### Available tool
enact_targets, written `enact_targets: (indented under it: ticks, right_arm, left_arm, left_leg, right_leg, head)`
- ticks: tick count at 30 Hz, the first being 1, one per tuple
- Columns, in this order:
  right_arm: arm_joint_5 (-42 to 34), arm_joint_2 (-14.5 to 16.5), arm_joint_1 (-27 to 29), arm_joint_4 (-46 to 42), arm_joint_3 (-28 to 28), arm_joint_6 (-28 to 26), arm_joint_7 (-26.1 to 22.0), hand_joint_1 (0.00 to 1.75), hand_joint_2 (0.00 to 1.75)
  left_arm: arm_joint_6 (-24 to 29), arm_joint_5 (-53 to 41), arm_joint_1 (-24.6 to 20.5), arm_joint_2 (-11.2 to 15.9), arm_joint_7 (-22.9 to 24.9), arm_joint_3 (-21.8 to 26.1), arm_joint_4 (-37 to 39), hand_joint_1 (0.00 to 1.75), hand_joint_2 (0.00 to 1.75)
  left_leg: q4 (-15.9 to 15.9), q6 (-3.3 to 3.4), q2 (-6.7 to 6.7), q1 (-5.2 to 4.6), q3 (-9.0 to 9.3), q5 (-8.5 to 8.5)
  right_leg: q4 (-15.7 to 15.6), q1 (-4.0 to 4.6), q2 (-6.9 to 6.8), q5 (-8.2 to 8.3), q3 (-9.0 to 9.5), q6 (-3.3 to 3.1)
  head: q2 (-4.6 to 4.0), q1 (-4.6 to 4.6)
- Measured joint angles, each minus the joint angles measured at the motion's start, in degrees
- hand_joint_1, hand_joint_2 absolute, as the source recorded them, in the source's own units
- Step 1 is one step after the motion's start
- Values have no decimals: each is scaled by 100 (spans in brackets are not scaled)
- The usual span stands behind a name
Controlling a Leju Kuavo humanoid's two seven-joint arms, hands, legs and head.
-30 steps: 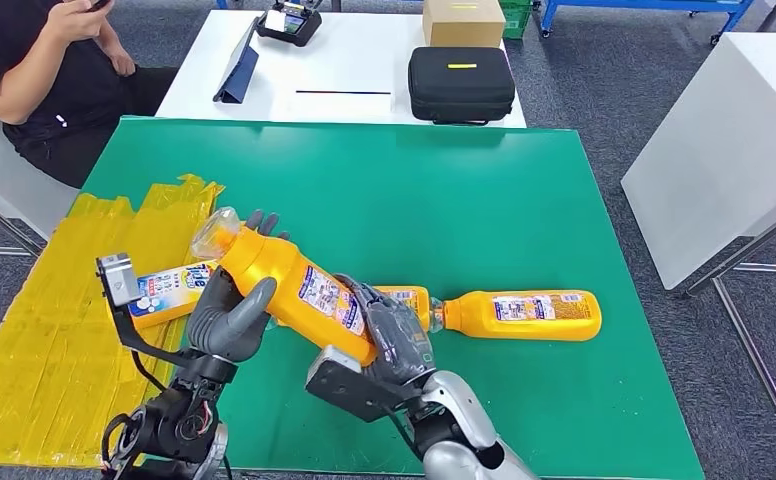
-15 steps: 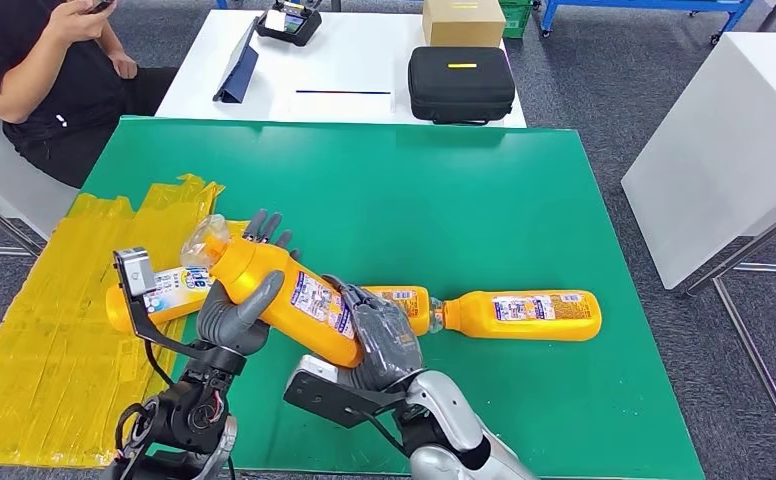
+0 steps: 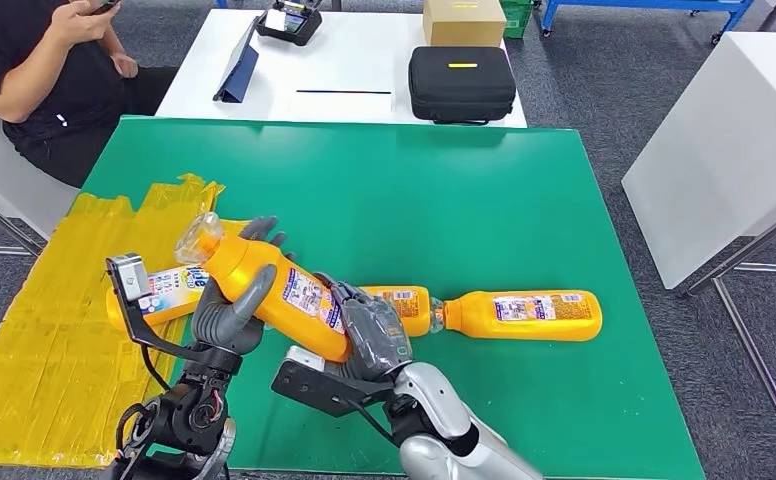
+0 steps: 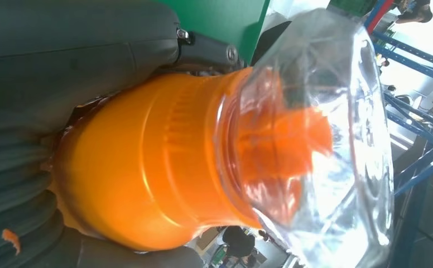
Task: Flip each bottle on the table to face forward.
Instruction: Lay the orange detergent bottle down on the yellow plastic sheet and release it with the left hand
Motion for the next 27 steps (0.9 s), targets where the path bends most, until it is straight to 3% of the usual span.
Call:
enact_targets:
  ticks: [8,12,15,19,24,27]
  right_arm:
    - [-160,-1,-85,55,59,-39,-5,175,175]
    - [-209,-5,-94,89,84,-151,-10,0,175]
    - [-256,-16,-82,112,101,-347,-40,0,175]
    - [-343,-72,-63,145,103,-457,-65,0,0]
    - [-356,-178,2,212,79,-690,-117,0,0]
    - [-302,-325,186,166,-19,-854,-177,0,0]
  left_arm:
    - [10,-69,-3,6,-103,1,16,175,175]
    - [-11,-69,-4,25,-183,-2,48,175,175]
    - [-3,-69,12,52,-243,-5,49,175,175]
    - [21,-70,40,92,-296,-6,46,175,175]
    - [275,-349,154,187,-522,83,-51,175,175]
    - [620,-938,422,320,-702,424,-257,175,175]
  left_leg:
    - [0,0,0,0,0,0]
    - [0,0,0,0,0,0]
    - [0,0,0,0,0,0]
    - [0,0,-1,0,-1,0]
    - [0,0,-2,0,-1,0]
    - [0,0,0,0,-1,-1]
  right_leg:
    - [0,0,0,0,0,0]
    - [0,0,0,0,0,0]
    - [0,0,0,0,-1,0]
    - [0,0,0,0,-1,0]
    - [0,0,0,0,0,0]
    - [0,1,1,-1,-1,0]
  head:
    - [0,1]
    - [0,1]
    - [0,-1]
    - [0,1]
    - [0,1]
    - [0,1]
